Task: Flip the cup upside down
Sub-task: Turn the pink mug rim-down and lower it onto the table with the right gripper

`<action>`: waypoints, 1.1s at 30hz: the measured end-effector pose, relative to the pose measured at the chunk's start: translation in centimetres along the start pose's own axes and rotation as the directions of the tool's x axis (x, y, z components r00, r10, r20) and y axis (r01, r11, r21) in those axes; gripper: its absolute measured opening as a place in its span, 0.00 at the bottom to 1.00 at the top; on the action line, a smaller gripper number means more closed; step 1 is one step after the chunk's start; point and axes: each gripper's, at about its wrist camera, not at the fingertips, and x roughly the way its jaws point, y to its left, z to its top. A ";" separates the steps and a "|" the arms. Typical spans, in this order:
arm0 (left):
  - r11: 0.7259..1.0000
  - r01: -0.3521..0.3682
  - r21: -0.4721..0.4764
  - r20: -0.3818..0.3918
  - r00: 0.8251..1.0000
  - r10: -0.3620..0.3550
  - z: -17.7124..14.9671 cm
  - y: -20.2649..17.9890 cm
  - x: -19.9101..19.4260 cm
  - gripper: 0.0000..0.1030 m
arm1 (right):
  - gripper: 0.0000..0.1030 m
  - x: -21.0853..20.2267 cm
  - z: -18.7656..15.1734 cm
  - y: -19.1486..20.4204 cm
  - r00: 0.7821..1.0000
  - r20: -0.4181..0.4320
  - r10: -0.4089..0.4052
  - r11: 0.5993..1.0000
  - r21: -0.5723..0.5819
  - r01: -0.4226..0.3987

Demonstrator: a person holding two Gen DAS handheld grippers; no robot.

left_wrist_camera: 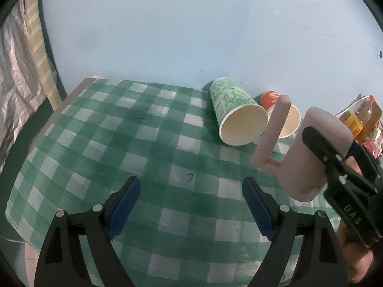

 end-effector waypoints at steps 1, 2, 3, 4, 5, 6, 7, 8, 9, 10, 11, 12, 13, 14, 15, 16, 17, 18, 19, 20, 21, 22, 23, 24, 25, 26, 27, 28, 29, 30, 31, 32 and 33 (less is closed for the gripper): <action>1.000 -0.001 -0.002 -0.002 1.000 0.001 0.1 0.0 0.1 0.86 | 0.70 0.1 -0.1 0.1 1.000 0.000 -0.001 1.000 -0.002 0.001; 1.000 -0.002 -0.006 -0.003 1.000 0.002 0.1 0.1 0.2 0.86 | 0.70 0.3 -0.2 0.1 1.000 -0.002 -0.002 1.000 -0.001 0.002; 1.000 -0.003 -0.007 -0.005 1.000 0.003 0.1 0.2 0.2 0.86 | 0.70 0.5 -0.3 0.1 1.000 -0.004 -0.005 1.000 -0.002 0.005; 1.000 -0.006 -0.009 -0.007 1.000 0.006 0.1 0.2 0.2 0.86 | 0.70 0.6 -0.5 0.1 1.000 -0.006 -0.009 1.000 -0.004 0.009; 1.000 -0.007 -0.011 -0.005 1.000 0.007 0.1 0.3 0.2 0.86 | 0.70 0.8 -0.6 0.2 1.000 -0.006 -0.011 1.000 -0.007 0.011; 1.000 -0.007 -0.010 -0.004 1.000 0.007 0.1 0.2 0.2 0.86 | 0.70 0.9 -0.8 0.3 1.000 -0.006 -0.015 1.000 -0.012 0.015; 1.000 -0.006 -0.009 -0.003 1.000 0.006 0.1 0.2 0.2 0.86 | 0.70 1.1 -1.1 0.3 1.000 -0.008 -0.018 1.000 -0.018 0.018; 1.000 -0.006 -0.011 -0.002 1.000 0.006 0.1 0.3 0.1 0.86 | 0.70 1.2 -1.3 0.3 1.000 -0.008 -0.019 1.000 -0.020 0.018; 1.000 -0.005 -0.012 -0.002 1.000 0.005 0.1 0.2 0.1 0.86 | 0.70 1.3 -1.6 0.3 1.000 -0.010 -0.019 1.000 -0.022 0.019; 1.000 -0.005 -0.012 -0.002 1.000 0.005 0.1 0.2 0.1 0.86 | 0.70 1.4 -1.9 0.3 1.000 -0.014 -0.019 1.000 -0.021 0.019; 1.000 -0.005 -0.011 -0.001 1.000 0.005 0.1 0.2 0.1 0.86 | 0.70 1.5 -2.1 0.2 1.000 -0.016 -0.019 1.000 -0.020 0.018; 1.000 -0.006 -0.010 -0.002 1.000 0.006 0.1 0.2 0.1 0.86 | 0.70 1.5 -2.4 0.1 1.000 -0.016 -0.015 1.000 -0.017 0.015; 1.000 -0.005 -0.008 -0.002 1.000 0.005 0.1 0.2 0.1 0.86 | 0.70 1.5 -2.6 0.1 1.000 -0.016 -0.013 1.000 -0.016 0.012; 1.000 -0.004 -0.006 -0.003 1.000 0.004 0.1 0.1 0.0 0.86 | 0.70 1.5 -2.9 0.0 1.000 -0.017 -0.013 1.000 -0.015 0.013; 1.000 -0.004 -0.006 -0.003 1.000 0.004 0.1 0.1 0.0 0.86 | 0.70 1.5 -3.1 0.0 1.000 -0.017 -0.011 1.000 -0.016 0.011; 1.000 -0.003 -0.006 -0.003 1.000 0.003 0.1 0.1 0.0 0.86 | 0.70 1.5 -3.2 0.0 1.000 -0.017 -0.009 1.000 -0.018 0.008; 1.000 -0.002 -0.008 -0.005 1.000 0.002 0.1 0.1 0.0 0.86 | 0.70 1.4 -3.4 -0.1 1.000 -0.019 -0.004 1.000 -0.018 0.004; 1.000 0.000 -0.010 -0.006 1.000 -0.001 0.1 0.1 0.1 0.86 | 0.70 1.3 -3.6 -0.1 1.000 -0.020 0.000 1.000 -0.016 -0.001; 1.000 -0.001 -0.009 -0.004 1.000 0.001 0.1 0.0 0.0 0.86 | 0.70 1.3 -3.7 -0.1 1.000 -0.020 0.002 1.000 -0.017 -0.002; 1.000 -0.004 -0.008 0.000 1.000 0.004 0.0 -0.1 0.0 0.86 | 0.70 1.2 -3.9 -0.2 1.000 -0.021 0.004 1.000 -0.016 -0.004; 1.000 -0.007 -0.009 0.004 1.000 0.007 0.0 -0.1 -0.1 0.86 | 0.70 1.1 -4.0 -0.3 1.000 -0.025 0.006 1.000 -0.011 -0.007; 1.000 -0.008 -0.013 0.007 1.000 0.008 0.0 -0.1 -0.2 0.86 | 0.70 1.1 -4.1 -0.3 1.000 -0.029 0.010 1.000 -0.008 -0.010; 1.000 -0.008 -0.017 0.010 1.000 0.008 -0.1 -0.1 -0.3 0.86 | 0.70 1.1 -4.3 -0.4 0.999 -0.038 0.017 1.000 -0.003 -0.017; 1.000 -0.007 -0.018 0.014 1.000 0.008 -0.1 -0.1 -0.4 0.86 | 0.70 1.1 -4.5 -0.5 0.999 -0.046 0.023 1.000 0.002 -0.023; 1.000 -0.007 -0.017 0.017 1.000 0.007 -0.1 -0.1 -0.5 0.86 | 0.70 1.1 -4.7 -0.6 0.998 -0.053 0.030 1.000 0.008 -0.029; 1.000 -0.007 -0.016 0.022 1.000 0.007 -0.2 -0.1 -0.6 0.86 | 0.70 1.1 -4.8 -0.6 0.998 -0.056 0.034 0.999 0.012 -0.034; 1.000 -0.009 -0.018 0.026 1.000 0.009 -0.2 -0.1 -0.7 0.86 | 0.70 1.1 -5.0 -0.6 0.998 -0.059 0.036 0.999 0.019 -0.035; 1.000 -0.011 -0.017 0.031 0.999 0.011 -0.3 -0.1 -0.9 0.86 | 0.70 1.0 -5.1 -0.7 0.998 -0.057 0.040 0.999 0.021 -0.038; 1.000 -0.010 -0.016 0.036 0.999 0.010 -0.4 -0.1 -1.0 0.86 | 0.70 0.9 -5.2 -0.7 0.998 -0.056 0.042 0.999 0.025 -0.040; 1.000 -0.009 -0.015 0.042 0.999 0.009 -0.4 -0.2 -1.1 0.86 | 0.71 0.7 -5.1 -0.9 0.997 -0.057 0.046 0.998 0.036 -0.044; 1.000 -0.011 -0.011 0.048 0.999 0.011 -0.5 -0.3 -1.3 0.86 | 0.72 0.6 -5.1 -1.0 0.997 -0.062 0.051 0.998 0.043 -0.048; 1.000 -0.011 -0.007 0.053 0.999 0.011 -0.6 -0.3 -1.4 0.86 | 0.74 0.6 -5.0 -1.1 0.996 -0.064 0.055 0.998 0.047 -0.052; 1.000 -0.008 -0.002 0.061 0.998 0.008 -0.6 -0.4 -1.6 0.86 | 0.76 0.2 -4.9 -1.3 0.997 -0.057 0.059 0.997 0.058 -0.055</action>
